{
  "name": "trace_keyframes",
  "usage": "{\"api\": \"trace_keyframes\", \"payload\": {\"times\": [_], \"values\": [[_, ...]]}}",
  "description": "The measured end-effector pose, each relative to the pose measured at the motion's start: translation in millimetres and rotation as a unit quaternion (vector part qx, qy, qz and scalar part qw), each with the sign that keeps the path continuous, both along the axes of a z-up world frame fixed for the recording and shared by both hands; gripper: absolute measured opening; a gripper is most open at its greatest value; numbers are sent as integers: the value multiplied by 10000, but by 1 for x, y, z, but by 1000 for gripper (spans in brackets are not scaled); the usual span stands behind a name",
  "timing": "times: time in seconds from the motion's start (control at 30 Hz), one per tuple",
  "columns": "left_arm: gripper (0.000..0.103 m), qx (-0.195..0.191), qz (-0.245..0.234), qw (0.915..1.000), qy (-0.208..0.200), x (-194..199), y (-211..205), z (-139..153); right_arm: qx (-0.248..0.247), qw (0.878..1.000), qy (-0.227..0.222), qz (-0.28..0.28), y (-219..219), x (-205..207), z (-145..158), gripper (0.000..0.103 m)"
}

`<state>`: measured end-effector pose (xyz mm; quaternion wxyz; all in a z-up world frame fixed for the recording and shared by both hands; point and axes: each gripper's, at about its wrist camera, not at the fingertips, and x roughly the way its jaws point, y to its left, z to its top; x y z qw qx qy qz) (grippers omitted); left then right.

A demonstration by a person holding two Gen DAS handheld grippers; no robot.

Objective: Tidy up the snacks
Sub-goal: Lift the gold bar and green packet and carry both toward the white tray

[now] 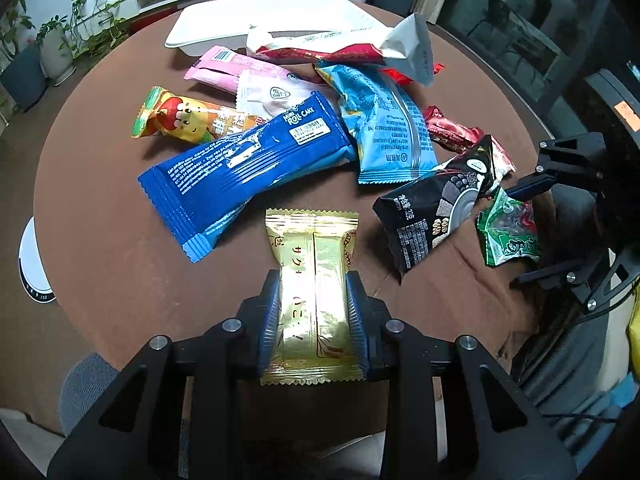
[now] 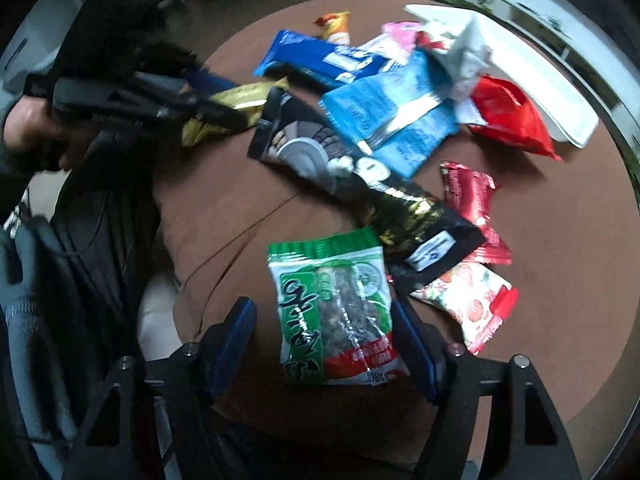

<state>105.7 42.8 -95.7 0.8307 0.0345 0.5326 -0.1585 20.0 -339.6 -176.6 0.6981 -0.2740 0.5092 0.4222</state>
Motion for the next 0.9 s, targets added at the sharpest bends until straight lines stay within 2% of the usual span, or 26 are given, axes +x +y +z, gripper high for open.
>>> {"api": "trace_keyframes", "payload": {"times": [0.1, 0.27, 0.5, 0.63, 0.9], "values": [[29, -9, -5, 10000, -11, 1, 1, 0, -5, 10000, 15, -54, 4, 6, -2, 70], [29, 14, -26, 10000, -57, -1, 1, 0, -87, 9997, -48, -217, 8, 7, 2, 51], [29, 26, 10, 10000, -78, -1, 1, 1, -56, 9989, -86, -457, 9, 1, 6, 42], [29, -102, 90, 9999, -90, -1, 5, 1, 140, 9976, 6, -685, 6, -3, 7, 31], [29, -313, 148, 9994, -47, -4, 14, 1, 732, 9888, 228, -1278, -12, -7, 11, 27]]}}
